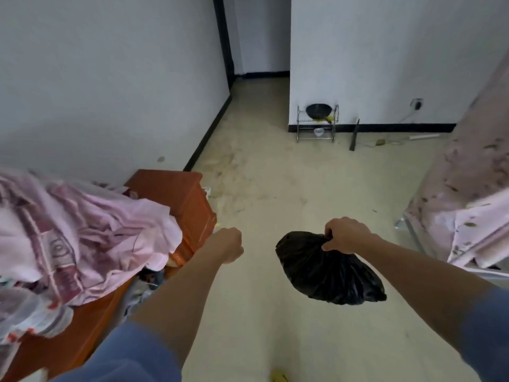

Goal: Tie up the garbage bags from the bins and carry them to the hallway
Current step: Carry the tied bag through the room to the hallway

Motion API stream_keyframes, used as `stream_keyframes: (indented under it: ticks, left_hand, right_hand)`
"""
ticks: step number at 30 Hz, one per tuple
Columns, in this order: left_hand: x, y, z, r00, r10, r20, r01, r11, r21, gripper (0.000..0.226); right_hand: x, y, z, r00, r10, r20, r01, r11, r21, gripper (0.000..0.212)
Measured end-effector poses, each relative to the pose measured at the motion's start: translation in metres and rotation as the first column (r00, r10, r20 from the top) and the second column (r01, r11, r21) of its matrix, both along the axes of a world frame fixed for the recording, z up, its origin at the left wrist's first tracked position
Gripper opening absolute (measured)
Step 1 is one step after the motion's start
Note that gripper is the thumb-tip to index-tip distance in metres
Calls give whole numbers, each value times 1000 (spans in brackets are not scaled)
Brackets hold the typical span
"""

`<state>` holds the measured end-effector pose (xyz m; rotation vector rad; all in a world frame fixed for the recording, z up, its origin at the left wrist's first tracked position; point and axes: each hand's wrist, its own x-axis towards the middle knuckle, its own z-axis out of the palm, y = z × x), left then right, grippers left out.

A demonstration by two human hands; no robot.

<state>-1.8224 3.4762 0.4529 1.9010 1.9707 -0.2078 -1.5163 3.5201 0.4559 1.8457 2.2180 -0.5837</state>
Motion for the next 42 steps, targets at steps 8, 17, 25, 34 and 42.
stream_keyframes:
  ticks: [8, 17, 25, 34, 42]
  left_hand:
    - [-7, 263, 35, 997, -79, -4, 79, 996, 44, 24]
    - [-18, 551, 30, 1000, -13, 8, 13, 999, 51, 26]
    - [-77, 743, 25, 992, 115, 56, -115, 993, 2, 27]
    - [-177, 1013, -8, 982, 177, 63, -172, 982, -75, 27]
    - [-209, 1280, 38, 993, 83, 89, -84, 996, 13, 25]
  right_hand:
    - [-16, 231, 24, 998, -63, -7, 63, 998, 11, 34]
    - [-35, 533, 10, 1000, -16, 7, 16, 1000, -21, 38]
    - [-98, 782, 24, 990, 126, 63, -127, 992, 6, 34]
    - [-181, 1059, -9, 991, 111, 78, -111, 994, -7, 43]
    - [-220, 1274, 26, 997, 69, 38, -71, 996, 54, 38]
